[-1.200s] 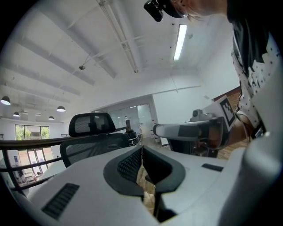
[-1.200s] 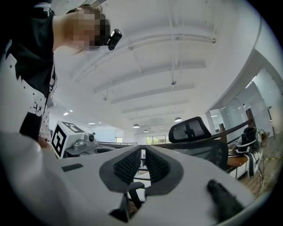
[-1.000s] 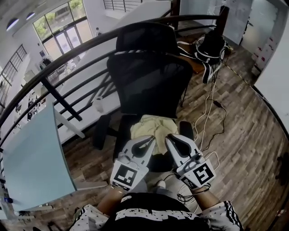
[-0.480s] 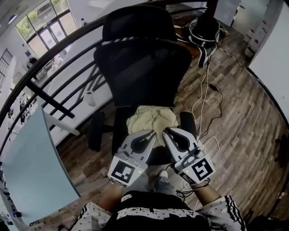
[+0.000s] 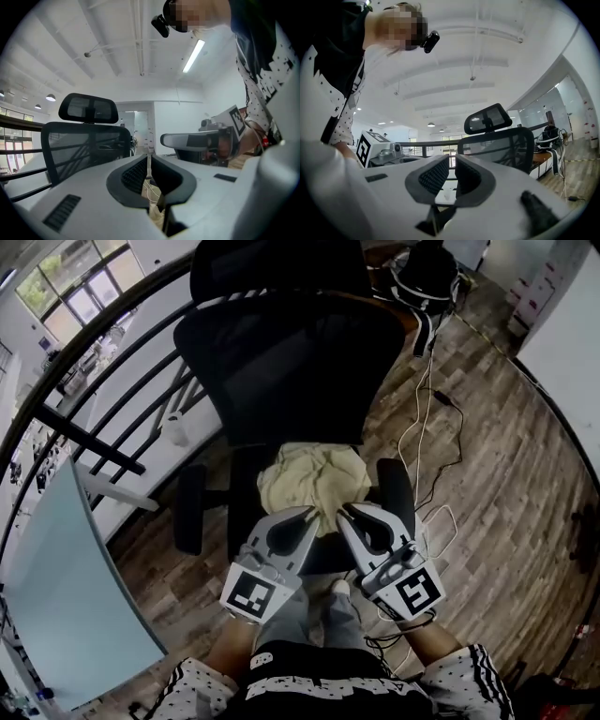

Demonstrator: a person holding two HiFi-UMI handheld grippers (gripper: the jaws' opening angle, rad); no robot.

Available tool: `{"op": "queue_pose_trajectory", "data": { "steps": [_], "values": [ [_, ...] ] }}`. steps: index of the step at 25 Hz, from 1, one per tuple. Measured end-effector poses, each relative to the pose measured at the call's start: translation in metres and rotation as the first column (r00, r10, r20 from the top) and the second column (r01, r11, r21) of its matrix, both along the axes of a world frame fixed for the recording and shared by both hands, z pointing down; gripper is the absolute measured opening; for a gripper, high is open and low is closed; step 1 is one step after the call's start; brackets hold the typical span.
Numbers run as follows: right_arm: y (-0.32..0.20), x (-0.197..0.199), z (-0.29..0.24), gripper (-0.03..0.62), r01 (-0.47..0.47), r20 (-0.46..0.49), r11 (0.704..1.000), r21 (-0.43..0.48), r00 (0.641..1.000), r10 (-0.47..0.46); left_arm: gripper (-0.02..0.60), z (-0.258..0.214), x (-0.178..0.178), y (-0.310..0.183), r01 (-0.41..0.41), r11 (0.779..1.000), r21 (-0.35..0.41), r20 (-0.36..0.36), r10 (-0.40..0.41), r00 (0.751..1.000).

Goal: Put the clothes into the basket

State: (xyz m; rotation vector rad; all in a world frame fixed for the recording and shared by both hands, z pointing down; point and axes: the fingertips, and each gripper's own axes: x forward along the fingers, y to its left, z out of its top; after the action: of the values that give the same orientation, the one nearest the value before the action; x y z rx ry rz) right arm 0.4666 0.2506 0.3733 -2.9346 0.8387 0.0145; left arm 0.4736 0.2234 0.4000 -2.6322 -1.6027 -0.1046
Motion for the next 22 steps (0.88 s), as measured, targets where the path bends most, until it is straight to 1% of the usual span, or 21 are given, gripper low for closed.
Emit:
{"op": "queue_pose_trajectory", "data": {
  "steps": [4, 9, 13, 17, 19, 20, 22],
  "values": [
    [0.001, 0.006, 0.026, 0.031, -0.005, 0.031, 1.000, -0.012, 1.000, 0.005, 0.014, 0.026, 0.010, -0.001, -0.006, 1.000, 0.024, 0.032, 0.006, 0.999],
    [0.005, 0.017, 0.054, 0.031, -0.026, 0.058, 0.999, -0.030, 0.998, 0.028, 0.014, 0.056, 0.022, -0.001, -0.008, 1.000, 0.009, 0.063, 0.007, 0.998],
    [0.006, 0.021, 0.082, 0.032, -0.052, 0.080, 0.998, -0.032, 0.995, 0.054, 0.014, 0.082, 0.030, -0.005, 0.008, 1.000, 0.023, 0.073, -0.010, 0.997],
    [0.006, 0.025, 0.109, 0.032, -0.070, 0.109, 0.997, -0.042, 0.991, 0.074, 0.015, 0.102, 0.042, -0.013, 0.049, 0.998, 0.035, 0.072, -0.051, 0.996],
    [0.005, 0.027, 0.118, 0.032, -0.079, 0.121, 0.996, -0.045, 0.989, 0.084, 0.015, 0.111, 0.045, -0.013, 0.045, 0.998, 0.054, 0.059, -0.048, 0.997],
    [0.004, 0.028, 0.122, 0.032, -0.087, 0.125, 0.995, -0.042, 0.988, 0.092, 0.029, 0.117, 0.045, -0.011, 0.034, 0.997, 0.067, 0.049, -0.037, 0.998],
    [0.003, 0.031, 0.128, 0.034, -0.108, 0.131, 0.994, -0.032, 0.985, 0.111, 0.112, 0.128, 0.046, -0.008, 0.017, 0.997, 0.081, 0.042, -0.021, 0.999]
  ]
}}
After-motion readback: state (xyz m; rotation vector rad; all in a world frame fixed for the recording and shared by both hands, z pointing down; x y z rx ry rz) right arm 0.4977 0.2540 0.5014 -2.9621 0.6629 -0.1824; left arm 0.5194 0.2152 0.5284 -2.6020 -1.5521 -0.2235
